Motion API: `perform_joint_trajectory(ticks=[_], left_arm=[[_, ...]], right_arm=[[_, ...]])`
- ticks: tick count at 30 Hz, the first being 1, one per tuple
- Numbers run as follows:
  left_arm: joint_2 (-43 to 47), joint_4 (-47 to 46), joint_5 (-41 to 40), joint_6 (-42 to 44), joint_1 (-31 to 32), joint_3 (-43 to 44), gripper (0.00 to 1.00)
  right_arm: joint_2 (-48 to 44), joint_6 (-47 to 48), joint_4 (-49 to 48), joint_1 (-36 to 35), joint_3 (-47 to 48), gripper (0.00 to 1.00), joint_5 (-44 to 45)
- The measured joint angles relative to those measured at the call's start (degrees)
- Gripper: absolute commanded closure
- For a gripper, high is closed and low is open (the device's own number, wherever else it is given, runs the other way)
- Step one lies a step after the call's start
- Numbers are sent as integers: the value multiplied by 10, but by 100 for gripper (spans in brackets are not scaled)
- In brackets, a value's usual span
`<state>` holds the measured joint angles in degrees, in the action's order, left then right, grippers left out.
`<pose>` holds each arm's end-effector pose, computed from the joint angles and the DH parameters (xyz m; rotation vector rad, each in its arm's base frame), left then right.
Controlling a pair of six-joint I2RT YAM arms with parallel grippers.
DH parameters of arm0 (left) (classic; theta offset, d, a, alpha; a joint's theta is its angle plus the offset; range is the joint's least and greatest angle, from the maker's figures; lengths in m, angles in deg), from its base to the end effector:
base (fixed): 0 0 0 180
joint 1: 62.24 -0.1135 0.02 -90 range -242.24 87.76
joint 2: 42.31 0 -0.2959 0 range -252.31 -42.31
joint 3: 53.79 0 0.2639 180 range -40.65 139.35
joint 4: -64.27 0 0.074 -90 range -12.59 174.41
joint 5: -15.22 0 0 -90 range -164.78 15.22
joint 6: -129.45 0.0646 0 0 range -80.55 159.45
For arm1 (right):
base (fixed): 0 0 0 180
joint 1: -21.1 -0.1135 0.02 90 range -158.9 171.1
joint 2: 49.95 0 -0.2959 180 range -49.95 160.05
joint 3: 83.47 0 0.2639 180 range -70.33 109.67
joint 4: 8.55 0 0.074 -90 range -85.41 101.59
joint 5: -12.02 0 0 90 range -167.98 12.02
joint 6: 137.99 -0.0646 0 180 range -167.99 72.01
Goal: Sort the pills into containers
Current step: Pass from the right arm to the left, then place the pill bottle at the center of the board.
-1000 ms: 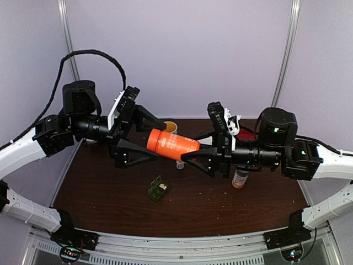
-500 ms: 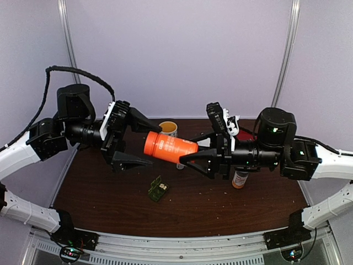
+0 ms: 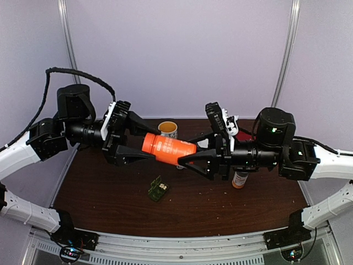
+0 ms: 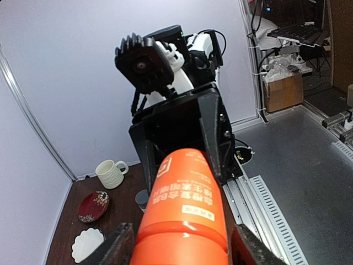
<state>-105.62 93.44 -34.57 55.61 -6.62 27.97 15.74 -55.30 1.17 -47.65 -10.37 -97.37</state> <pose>0.1116 -0.2370 0.4384 1.4712 1.1184 -1.1040 0.0868 0.2824 0.4118 -1.1392 1.3558 1.2692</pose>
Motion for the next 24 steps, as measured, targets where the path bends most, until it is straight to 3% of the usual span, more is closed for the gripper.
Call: perform_joint_trajectory(ticks=[2, 3, 4, 7, 11, 17, 24], left_arm=[[0, 0, -9, -3, 0, 0, 63], [0, 3, -10, -7, 0, 0, 66], [1, 5, -15, -9, 0, 0, 67], [2, 16, -27, -20, 3, 1, 67], [1, 38, -51, -36, 9, 2, 73], [-34, 127, -185, -119, -9, 48, 74], [-121, 279, -356, -219, -118, 98, 74]], right_arm=[[0, -2, -2, 0, 0, 94, -2], [0, -3, -2, 0, 0, 90, -6], [0, -3, -2, 0, -2, 85, -7], [-1, -6, -9, 1, -10, 58, -12], [-2, -9, -13, 2, -20, 38, -12], [-9, -9, -24, 27, -65, 31, 79], [-18, -23, 1, 35, -76, 29, 162]])
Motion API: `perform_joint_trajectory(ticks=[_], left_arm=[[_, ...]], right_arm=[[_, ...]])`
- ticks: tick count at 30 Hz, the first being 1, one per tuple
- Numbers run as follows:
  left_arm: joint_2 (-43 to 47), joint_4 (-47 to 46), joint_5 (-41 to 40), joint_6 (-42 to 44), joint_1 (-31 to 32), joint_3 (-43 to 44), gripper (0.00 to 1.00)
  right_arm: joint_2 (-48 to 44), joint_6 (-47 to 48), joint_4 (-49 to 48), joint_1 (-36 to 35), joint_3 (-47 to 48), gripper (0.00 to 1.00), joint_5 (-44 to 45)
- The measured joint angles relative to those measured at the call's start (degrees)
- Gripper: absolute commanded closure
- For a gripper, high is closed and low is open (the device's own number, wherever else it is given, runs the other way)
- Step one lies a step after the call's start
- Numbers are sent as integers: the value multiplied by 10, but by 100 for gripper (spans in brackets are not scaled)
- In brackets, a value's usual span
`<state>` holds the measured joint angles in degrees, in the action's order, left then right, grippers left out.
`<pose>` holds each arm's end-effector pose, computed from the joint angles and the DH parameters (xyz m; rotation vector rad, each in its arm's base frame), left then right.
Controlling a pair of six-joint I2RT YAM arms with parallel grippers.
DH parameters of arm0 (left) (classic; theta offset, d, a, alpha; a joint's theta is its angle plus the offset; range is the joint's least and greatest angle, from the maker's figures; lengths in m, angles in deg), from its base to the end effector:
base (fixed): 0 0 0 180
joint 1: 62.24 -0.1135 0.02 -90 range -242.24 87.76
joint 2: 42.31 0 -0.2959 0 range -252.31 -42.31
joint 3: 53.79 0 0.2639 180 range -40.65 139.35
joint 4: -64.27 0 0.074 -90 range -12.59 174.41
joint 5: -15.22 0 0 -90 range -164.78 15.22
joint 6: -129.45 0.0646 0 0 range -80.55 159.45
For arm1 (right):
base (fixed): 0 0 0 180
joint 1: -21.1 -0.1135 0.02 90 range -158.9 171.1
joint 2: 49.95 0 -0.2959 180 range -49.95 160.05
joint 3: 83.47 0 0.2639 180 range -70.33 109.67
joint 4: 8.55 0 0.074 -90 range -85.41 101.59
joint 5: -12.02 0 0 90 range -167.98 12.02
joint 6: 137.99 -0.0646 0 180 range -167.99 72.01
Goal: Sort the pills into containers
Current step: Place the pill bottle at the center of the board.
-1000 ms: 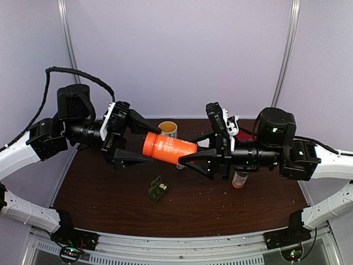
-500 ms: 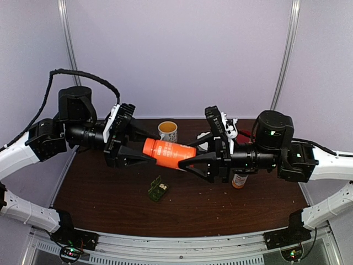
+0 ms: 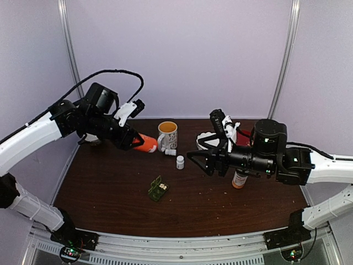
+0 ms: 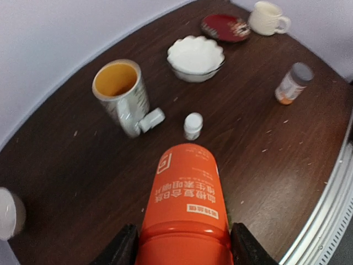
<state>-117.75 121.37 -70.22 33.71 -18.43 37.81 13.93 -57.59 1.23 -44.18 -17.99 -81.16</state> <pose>0.2156 -0.2139 0.3827 0.8040 2.1998 -0.5325 0.1183 0.2655 0.3668 -0.8893 1.5901 0.9996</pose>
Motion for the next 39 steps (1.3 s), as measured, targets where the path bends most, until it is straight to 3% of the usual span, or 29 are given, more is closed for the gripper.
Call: perform_joint_trajectory(ticks=[6, 13, 23, 24, 27, 31, 33, 39], left_arm=[[-104, 130, -97, -55, -69, 26, 76], [-198, 209, -103, -68, -127, 29, 72], [-266, 237, -92, -67, -148, 57, 68], [-275, 238, -88, -67, -150, 59, 64], [-287, 238, -83, -66, -153, 64, 39], [-289, 238, -80, -60, -157, 69, 19], [-289, 238, -78, -60, -158, 71, 4], [-286, 237, -72, -59, -158, 71, 2]], right_arm=[[1, -11, 16, 2, 0, 29, 33], [2, -13, 22, 2, -1, 29, 34], [2, -14, 23, 4, -13, 29, 34], [2, -14, 23, 4, -13, 29, 34], [2, -17, 22, 4, -15, 30, 34], [2, -24, 23, 4, -23, 32, 33], [2, -26, 23, 4, -24, 31, 33], [8, -27, 25, 4, -23, 32, 33]])
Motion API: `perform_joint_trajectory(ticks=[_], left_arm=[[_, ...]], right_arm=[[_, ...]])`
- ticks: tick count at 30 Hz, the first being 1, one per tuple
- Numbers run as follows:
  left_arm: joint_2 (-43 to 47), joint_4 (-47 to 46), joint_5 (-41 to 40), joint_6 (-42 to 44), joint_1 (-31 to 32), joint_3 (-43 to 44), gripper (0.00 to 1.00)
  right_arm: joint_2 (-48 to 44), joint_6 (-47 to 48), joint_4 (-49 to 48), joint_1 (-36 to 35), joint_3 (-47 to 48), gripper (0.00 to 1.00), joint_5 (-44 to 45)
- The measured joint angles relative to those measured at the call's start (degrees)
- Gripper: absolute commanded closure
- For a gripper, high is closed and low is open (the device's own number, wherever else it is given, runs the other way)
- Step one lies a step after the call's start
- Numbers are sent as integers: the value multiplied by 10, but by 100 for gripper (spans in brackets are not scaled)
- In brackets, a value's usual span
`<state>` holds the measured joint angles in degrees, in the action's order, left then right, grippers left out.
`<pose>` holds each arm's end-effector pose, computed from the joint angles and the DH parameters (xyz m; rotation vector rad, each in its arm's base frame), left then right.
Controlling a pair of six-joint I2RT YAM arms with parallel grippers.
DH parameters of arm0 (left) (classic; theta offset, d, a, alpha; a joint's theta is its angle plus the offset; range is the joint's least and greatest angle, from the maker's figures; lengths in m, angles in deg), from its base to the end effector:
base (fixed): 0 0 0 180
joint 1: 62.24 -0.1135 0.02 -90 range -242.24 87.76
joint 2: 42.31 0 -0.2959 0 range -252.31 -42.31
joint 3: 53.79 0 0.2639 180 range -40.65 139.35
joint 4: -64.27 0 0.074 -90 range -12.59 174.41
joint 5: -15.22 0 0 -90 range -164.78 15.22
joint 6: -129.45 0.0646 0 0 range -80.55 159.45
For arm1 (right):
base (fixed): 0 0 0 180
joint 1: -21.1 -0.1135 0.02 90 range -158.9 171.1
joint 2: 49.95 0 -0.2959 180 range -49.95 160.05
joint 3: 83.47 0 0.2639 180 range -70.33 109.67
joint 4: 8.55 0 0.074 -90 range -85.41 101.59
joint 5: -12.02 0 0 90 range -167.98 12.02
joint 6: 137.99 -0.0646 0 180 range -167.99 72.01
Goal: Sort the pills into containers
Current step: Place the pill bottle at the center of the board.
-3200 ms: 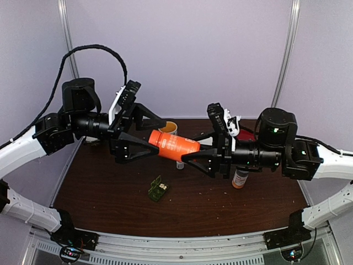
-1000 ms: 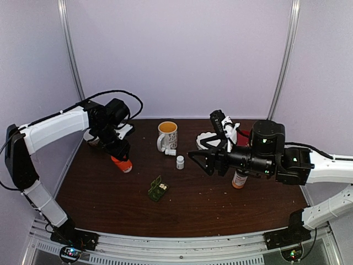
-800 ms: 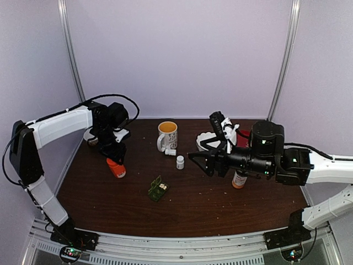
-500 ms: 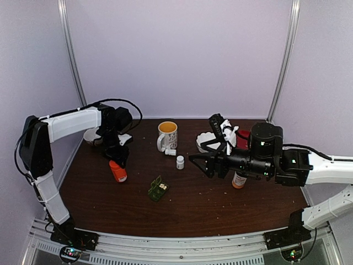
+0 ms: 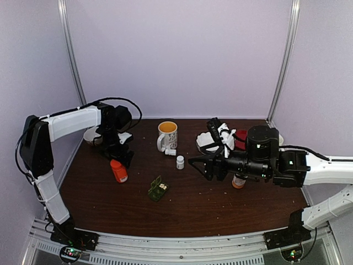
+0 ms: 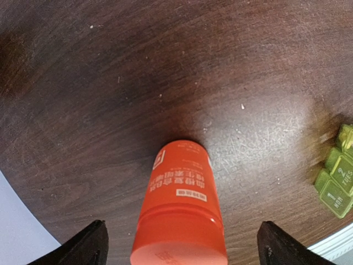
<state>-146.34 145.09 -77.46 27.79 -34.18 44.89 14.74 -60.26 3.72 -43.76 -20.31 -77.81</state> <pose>0.3224 -0.1684 0.2377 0.4345 3.0317 0.0326 0.1242 0.2642 0.3409 -0.8473 1.7198 0.9349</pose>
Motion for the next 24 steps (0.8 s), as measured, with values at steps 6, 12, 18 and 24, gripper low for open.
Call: perform_joint_trajectory(ticks=[6, 12, 18, 24], left_arm=[[51, -4, -13, -5, 1, 2, 3], [178, -37, -63, -25, 4, 3, 2], [266, -103, -90, -52, 4, -47, 3], [341, -168, -84, -69, 4, -141, 2]], right_arm=[[84, -39, 103, 4, 93, 35, 1], [169, -67, 183, 15, 198, 31, 49], [266, -90, 262, 75, 276, 36, 58], [386, -92, 330, 86, 365, 37, 73]])
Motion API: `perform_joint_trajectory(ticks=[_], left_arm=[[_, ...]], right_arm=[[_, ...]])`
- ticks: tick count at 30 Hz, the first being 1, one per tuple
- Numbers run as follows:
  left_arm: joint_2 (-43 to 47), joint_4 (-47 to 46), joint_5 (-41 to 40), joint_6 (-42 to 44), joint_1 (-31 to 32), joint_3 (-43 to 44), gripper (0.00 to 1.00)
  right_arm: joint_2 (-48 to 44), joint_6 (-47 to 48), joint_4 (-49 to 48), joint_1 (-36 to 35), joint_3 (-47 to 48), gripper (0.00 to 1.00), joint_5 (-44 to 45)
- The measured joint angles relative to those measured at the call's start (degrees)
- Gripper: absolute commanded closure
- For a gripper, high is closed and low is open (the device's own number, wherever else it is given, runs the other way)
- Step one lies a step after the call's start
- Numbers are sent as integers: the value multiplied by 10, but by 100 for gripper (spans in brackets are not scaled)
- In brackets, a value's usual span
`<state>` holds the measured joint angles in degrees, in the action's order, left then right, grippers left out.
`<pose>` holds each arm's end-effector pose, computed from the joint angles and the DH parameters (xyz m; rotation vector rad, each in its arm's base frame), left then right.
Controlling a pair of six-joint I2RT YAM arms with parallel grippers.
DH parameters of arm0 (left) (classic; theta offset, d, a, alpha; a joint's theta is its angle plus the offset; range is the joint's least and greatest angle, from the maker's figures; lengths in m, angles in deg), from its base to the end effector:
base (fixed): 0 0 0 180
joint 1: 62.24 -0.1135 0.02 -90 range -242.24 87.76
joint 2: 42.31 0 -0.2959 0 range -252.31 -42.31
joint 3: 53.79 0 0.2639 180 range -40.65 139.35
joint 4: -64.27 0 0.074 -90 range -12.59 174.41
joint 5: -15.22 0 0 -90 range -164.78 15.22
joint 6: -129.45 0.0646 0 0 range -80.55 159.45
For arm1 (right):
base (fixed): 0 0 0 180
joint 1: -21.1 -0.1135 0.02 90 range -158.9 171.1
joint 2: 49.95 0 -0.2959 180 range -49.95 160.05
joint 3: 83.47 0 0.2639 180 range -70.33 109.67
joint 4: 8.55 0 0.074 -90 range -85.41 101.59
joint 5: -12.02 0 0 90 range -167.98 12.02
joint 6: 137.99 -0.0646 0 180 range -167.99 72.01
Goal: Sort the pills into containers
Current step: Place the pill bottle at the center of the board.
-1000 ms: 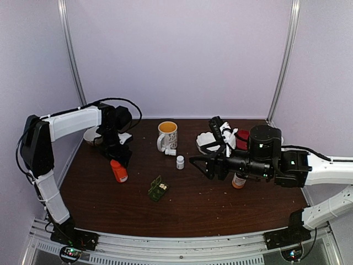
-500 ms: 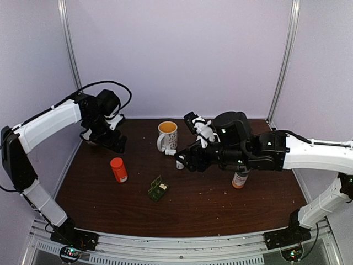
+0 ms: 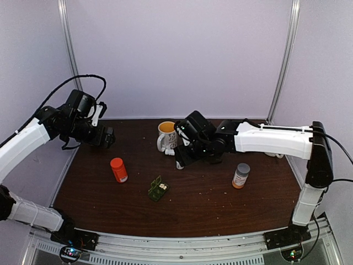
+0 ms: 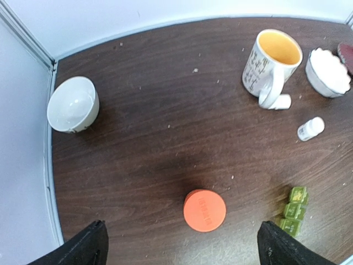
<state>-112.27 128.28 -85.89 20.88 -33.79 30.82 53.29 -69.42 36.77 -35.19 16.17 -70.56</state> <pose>0.2375 -0.1145 0.3540 0.1213 2.4125 -0.1413 0.2522 0.3629 0.2809 -0.6819 2.3721 0.4555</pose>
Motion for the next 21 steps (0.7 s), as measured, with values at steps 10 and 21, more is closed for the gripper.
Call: perform_joint_trajectory(ticks=[10, 21], left_arm=[[68, -70, 0, 0, 0, -41, 2], [86, -94, 3, 0, 0, -77, 2]], right_arm=[[141, 0, 63, 31, 127, 40, -4], [221, 0, 89, 56, 205, 49, -7]])
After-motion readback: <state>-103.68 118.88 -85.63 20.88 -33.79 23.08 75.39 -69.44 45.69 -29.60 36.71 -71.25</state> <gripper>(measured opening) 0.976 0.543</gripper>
